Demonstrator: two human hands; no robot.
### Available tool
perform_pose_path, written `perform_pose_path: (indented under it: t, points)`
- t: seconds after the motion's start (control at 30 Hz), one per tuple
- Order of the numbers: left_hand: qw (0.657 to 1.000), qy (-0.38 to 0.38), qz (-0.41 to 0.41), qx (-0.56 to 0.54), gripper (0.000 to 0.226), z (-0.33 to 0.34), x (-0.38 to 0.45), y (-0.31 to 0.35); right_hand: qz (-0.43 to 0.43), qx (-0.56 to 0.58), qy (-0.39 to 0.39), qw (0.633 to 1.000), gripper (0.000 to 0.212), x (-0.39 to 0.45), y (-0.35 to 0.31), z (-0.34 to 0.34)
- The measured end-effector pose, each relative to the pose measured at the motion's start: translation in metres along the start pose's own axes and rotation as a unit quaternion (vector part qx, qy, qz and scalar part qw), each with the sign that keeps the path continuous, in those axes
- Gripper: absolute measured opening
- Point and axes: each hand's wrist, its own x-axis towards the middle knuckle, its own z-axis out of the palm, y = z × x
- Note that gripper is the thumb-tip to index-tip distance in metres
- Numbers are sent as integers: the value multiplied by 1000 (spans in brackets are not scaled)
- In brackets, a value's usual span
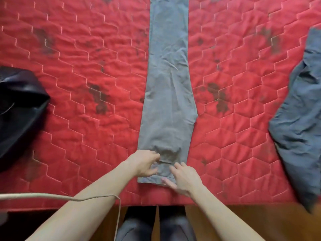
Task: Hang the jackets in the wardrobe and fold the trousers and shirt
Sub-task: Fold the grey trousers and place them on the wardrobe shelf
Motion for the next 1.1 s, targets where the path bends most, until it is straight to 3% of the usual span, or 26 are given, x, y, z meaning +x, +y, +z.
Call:
perform_pose_path:
  t: [0.1,0.17,0.27,0.53,0.73,0.83,0.97,1.1]
  points:
    - [985,172,-6,-11,22,15,21,-9,52,41,211,975,31,20,-1,5]
    - [965,260,-28,-9,30,23,37,-11,104,67,264,956,24,45,4,3]
    - [942,322,-80,-40,49,31,61,-11,162,97,273,943,53,85,13,1]
    - [951,286,-111,-21,62,80,102,-27,138,58,252,956,60,137,20,55]
    - [935,351,-50,-7,61,116,101,-43,102,40,293,950,63,119,37,107]
    - [940,340,12,31,62,123,93,-56,84,43,298,950,62,120,41,107]
    - [950,262,123,115,70,115,74,-83,-67,-1,247,967,67,103,66,102]
    - [938,150,247,191,96,98,52,-125,-213,-51,148,965,74,78,115,91]
